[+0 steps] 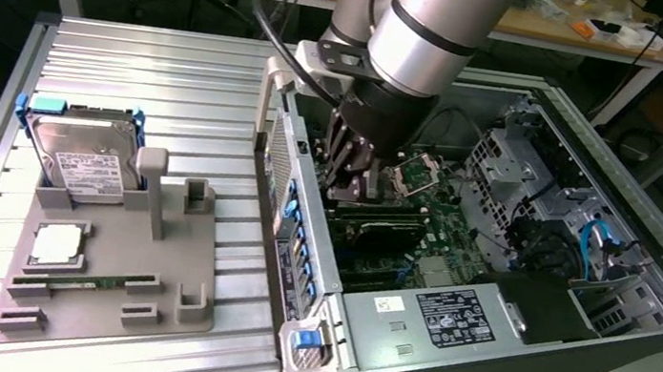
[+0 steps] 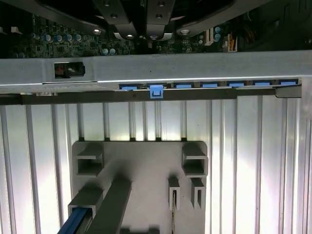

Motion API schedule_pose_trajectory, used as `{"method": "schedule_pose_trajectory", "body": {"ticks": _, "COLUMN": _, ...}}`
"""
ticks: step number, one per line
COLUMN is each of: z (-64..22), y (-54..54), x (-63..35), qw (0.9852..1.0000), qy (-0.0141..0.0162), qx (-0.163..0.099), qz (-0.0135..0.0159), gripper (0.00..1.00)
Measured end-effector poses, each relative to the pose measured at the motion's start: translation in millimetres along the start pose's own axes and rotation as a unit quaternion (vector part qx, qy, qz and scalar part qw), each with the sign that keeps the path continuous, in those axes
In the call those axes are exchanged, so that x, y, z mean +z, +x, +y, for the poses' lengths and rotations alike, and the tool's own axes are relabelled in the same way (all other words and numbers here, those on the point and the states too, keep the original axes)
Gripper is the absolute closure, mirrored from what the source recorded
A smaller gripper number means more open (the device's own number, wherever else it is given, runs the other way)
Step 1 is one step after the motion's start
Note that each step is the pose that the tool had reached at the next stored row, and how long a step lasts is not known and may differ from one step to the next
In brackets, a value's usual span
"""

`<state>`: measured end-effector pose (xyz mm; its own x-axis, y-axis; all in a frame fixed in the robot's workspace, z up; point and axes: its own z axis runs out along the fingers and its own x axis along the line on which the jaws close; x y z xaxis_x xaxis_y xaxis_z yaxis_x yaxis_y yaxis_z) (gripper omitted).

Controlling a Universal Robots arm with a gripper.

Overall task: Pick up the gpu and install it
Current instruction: 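Press down on the gpu until it lock into place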

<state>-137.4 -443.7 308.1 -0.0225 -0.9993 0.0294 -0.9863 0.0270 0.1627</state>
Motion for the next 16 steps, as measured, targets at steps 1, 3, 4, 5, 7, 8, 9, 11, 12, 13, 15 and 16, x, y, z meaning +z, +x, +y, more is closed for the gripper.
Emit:
{"method": "schedule_pose_trajectory", "body": {"ticks": 1, "z": 0.2, "y": 0.0, "x": 0.0, "qw": 1.0000, "qy": 0.0000, "qx": 0.000, "qz": 0.0001, "gripper": 0.89}}
{"method": "schedule_pose_trajectory", "body": {"ticks": 3, "z": 0.4, "y": 0.0, "x": 0.0, "qw": 1.0000, "qy": 0.0000, "qx": 0.000, "qz": 0.0002, "gripper": 0.89}}
{"method": "schedule_pose_trajectory", "body": {"ticks": 4, "z": 0.4, "y": 0.0, "x": 0.0, "qw": 1.0000, "qy": 0.0000, "qx": 0.000, "qz": 0.0002, "gripper": 0.89}}
{"method": "schedule_pose_trajectory", "body": {"ticks": 5, "z": 0.5, "y": 0.0, "x": 0.1, "qw": 1.0000, "qy": 0.0000, "qx": 0.000, "qz": 0.0002, "gripper": 0.89}}
{"method": "schedule_pose_trajectory", "body": {"ticks": 7, "z": 0.6, "y": 0.0, "x": 0.1, "qw": 1.0000, "qy": 0.0000, "qx": 0.000, "qz": 0.0002, "gripper": 0.89}}
{"method": "schedule_pose_trajectory", "body": {"ticks": 8, "z": 0.7, "y": 0.0, "x": 0.0, "qw": 1.0000, "qy": -0.0001, "qx": 0.000, "qz": 0.0002, "gripper": 0.89}}
{"method": "schedule_pose_trajectory", "body": {"ticks": 9, "z": 0.7, "y": 0.0, "x": -0.1, "qw": 1.0000, "qy": 0.0000, "qx": 0.000, "qz": 0.0002, "gripper": 0.89}}
{"method": "schedule_pose_trajectory", "body": {"ticks": 11, "z": 0.9, "y": 0.1, "x": -1.1, "qw": 1.0000, "qy": -0.0001, "qx": 0.000, "qz": 0.0002, "gripper": 0.89}}
{"method": "schedule_pose_trajectory", "body": {"ticks": 12, "z": 1.1, "y": 0.1, "x": -1.5, "qw": 1.0000, "qy": -0.0002, "qx": 0.000, "qz": 0.0002, "gripper": 0.89}}
{"method": "schedule_pose_trajectory", "body": {"ticks": 13, "z": 1.2, "y": 0.1, "x": -1.8, "qw": 1.0000, "qy": -0.0001, "qx": 0.000, "qz": 0.0002, "gripper": 0.89}}
{"method": "schedule_pose_trajectory", "body": {"ticks": 15, "z": 1.2, "y": 0.1, "x": -1.9, "qw": 1.0000, "qy": 0.0000, "qx": 0.000, "qz": 0.0001, "gripper": 0.89}}
{"method": "schedule_pose_trajectory", "body": {"ticks": 16, "z": 1.3, "y": 0.1, "x": -1.9, "qw": 1.0000, "qy": 0.0000, "qx": 0.000, "qz": 0.0001, "gripper": 0.89}}
